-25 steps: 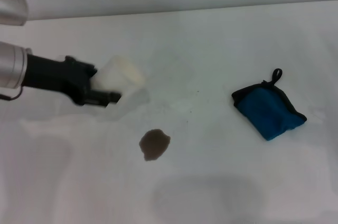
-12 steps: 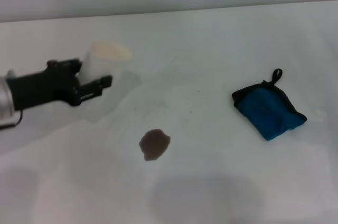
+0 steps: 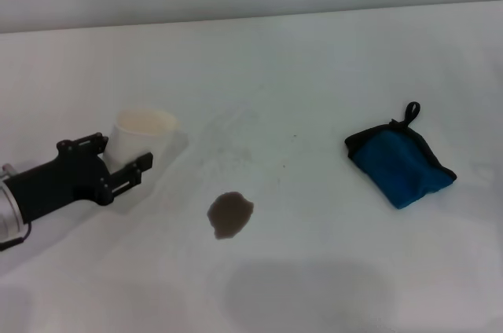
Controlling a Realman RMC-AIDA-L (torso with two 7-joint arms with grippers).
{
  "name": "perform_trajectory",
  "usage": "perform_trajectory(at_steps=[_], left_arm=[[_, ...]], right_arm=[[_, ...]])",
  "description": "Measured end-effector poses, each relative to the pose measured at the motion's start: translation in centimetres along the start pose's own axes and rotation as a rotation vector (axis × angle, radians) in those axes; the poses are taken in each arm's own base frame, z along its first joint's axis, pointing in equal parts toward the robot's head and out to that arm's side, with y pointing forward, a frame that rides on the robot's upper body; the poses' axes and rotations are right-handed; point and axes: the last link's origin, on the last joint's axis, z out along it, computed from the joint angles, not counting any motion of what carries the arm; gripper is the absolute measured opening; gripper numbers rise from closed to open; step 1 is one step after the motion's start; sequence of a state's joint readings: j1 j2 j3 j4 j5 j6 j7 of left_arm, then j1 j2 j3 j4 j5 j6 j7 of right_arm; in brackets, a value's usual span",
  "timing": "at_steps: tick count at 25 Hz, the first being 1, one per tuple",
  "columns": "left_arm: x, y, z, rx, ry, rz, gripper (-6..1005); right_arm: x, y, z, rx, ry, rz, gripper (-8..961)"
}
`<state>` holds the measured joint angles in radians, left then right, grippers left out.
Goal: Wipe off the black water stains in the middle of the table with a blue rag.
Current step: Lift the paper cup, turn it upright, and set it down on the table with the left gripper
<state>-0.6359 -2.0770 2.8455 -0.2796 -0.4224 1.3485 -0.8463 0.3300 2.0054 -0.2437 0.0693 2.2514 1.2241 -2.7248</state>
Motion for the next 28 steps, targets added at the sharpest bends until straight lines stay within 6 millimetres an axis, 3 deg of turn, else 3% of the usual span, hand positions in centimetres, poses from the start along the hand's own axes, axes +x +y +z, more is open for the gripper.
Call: perform_trajectory(at_steps=[15, 28], left_arm=[[-2.1, 1.5, 0.9, 0.047, -0.005, 0.04, 519], [-3.9, 2.7, -0.3, 0.091, 0.011, 0.072, 511]], right_arm=[[-0.3, -1.1, -0.3, 0.018, -0.004, -0.028, 482], [-0.1, -1.4, -0.5, 0.028, 0.011, -0.03, 482]])
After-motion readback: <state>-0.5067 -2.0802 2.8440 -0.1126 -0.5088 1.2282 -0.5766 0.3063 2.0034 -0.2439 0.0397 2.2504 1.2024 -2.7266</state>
